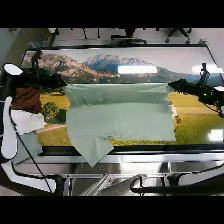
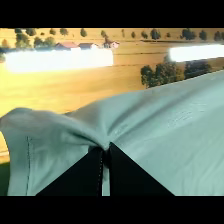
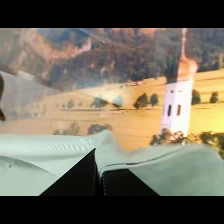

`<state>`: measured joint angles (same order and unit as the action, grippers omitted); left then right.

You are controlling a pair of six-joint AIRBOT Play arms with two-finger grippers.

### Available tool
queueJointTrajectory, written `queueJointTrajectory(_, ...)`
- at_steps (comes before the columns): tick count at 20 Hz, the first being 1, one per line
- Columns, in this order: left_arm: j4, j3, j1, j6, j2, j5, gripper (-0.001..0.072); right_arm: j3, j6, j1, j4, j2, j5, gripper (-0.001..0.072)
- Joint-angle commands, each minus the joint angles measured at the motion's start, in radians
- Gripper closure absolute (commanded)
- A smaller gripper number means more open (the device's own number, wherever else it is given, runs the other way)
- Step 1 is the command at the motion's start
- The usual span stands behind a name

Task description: Fold the shirts.

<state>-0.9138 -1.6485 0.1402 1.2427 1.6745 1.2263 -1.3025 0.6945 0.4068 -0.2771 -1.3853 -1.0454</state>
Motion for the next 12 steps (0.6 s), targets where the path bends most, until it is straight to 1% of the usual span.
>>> queueJointTrajectory(1, -0.039, -0.121, -0.008, 0.050, 0.159, 0.010, 0.0695, -0.095, 0.040, -0.004, -0.031, -0.125, -0.015, 0.0694)
queueJointTrajectory(2, -0.039, -0.146, -0.009, 0.050, 0.180, 0.027, 0.0696, -0.113, 0.078, -0.004, -0.078, -0.132, -0.027, 0.0693)
queueJointTrajectory(4, -0.045, -0.152, -0.013, 0.051, 0.201, 0.058, 0.0695, -0.114, 0.111, -0.005, -0.177, -0.133, -0.042, 0.0693)
queueJointTrajectory(5, -0.076, -0.152, -0.019, 0.062, 0.209, 0.079, 0.0695, -0.114, 0.127, -0.005, -0.229, -0.134, -0.043, 0.0693)
queueJointTrajectory(6, -0.137, -0.152, -0.029, 0.087, 0.217, 0.102, 0.0696, -0.114, 0.130, -0.005, -0.263, -0.136, -0.043, 0.0693)
queueJointTrajectory(8, -0.248, -0.152, -0.042, 0.148, 0.233, 0.126, 0.0695, -0.114, 0.129, -0.005, -0.281, -0.147, -0.042, 0.0692)
queueJointTrajectory(9, -0.264, -0.152, -0.042, 0.162, 0.242, 0.131, 0.0695, -0.114, 0.128, -0.006, -0.281, -0.157, -0.039, 0.0692)
queueJointTrajectory(12, -0.270, -0.152, -0.061, 0.161, 0.270, 0.129, 0.0695, -0.114, 0.117, -0.016, -0.280, -0.195, -0.030, 0.0692)
